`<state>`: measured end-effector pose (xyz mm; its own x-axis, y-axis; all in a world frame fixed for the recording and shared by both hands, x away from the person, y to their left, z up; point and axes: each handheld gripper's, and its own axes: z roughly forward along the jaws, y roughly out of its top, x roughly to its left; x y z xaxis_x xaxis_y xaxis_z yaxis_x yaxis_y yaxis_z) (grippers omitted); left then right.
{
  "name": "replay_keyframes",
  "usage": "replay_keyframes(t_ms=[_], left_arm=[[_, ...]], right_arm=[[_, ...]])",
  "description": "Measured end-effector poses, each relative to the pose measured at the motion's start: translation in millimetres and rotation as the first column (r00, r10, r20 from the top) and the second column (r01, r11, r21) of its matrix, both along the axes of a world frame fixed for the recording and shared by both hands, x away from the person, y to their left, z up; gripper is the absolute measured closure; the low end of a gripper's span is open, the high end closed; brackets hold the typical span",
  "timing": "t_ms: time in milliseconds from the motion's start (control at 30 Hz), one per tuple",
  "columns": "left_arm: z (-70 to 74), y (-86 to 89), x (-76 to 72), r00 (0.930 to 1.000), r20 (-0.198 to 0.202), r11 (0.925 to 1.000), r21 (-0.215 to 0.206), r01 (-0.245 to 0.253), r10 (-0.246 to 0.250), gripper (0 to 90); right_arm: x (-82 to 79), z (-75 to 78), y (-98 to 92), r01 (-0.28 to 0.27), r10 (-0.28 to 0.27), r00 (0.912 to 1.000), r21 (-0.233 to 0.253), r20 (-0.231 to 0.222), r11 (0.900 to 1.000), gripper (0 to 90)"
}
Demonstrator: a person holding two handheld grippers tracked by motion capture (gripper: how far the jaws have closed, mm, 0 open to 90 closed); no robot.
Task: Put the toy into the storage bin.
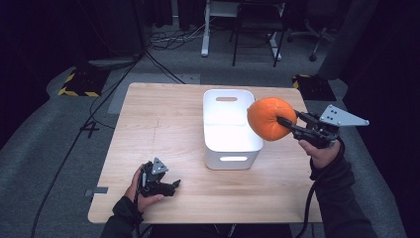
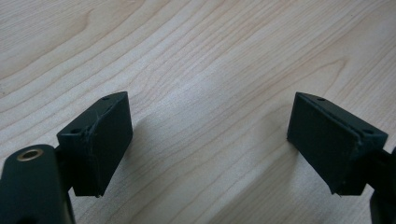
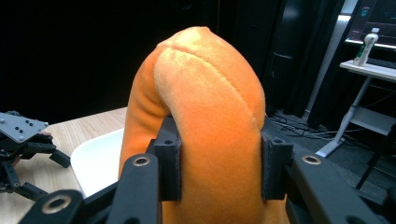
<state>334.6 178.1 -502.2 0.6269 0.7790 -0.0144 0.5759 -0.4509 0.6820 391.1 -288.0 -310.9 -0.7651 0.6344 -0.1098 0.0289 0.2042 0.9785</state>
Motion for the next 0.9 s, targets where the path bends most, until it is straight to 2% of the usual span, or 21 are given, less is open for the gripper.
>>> replay_keyframes(t_ms=[400, 900], left_arm=[[-0.2, 0.0, 0.0, 1.0, 0.003, 1.0, -0.001, 0.0, 0.0, 14.5], [0.0, 0.0, 0.2, 1.0, 0.002, 1.0, 0.0, 0.001, -0.001, 14.5]], right_arm=[[0.3, 0.1, 15.5, -0.03, 0.03, 0.9995, 0.005, -0.003, 1.0, 60.1], [5.0, -6.9, 36.1, -0.07, 0.07, 0.9974, 0.001, -0.021, 0.998, 60.0]])
